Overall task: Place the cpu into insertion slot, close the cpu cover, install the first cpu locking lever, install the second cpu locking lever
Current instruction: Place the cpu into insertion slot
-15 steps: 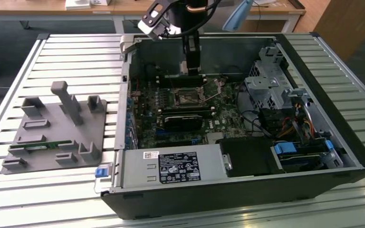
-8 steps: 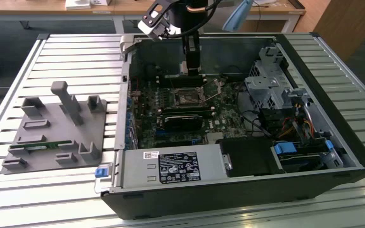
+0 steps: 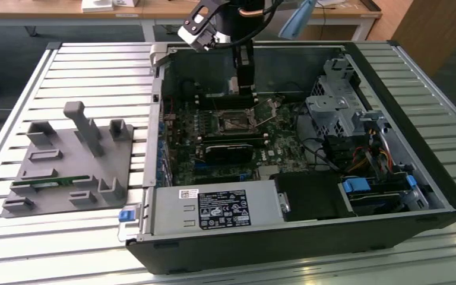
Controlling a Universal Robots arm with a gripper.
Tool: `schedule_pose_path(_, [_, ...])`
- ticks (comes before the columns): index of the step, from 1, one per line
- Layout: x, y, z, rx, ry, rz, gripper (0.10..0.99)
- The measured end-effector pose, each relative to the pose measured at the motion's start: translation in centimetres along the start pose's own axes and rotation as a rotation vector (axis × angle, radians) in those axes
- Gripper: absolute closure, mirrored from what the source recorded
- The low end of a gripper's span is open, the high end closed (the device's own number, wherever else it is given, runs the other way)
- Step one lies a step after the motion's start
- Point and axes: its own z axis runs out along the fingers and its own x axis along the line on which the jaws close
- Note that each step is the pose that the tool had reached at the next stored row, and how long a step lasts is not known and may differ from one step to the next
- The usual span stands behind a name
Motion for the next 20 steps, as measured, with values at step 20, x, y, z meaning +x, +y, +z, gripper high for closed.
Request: schedule_pose_path(20, [1.67, -0.17, 2.95, 0.012, 0.0137, -0.064, 0.549])
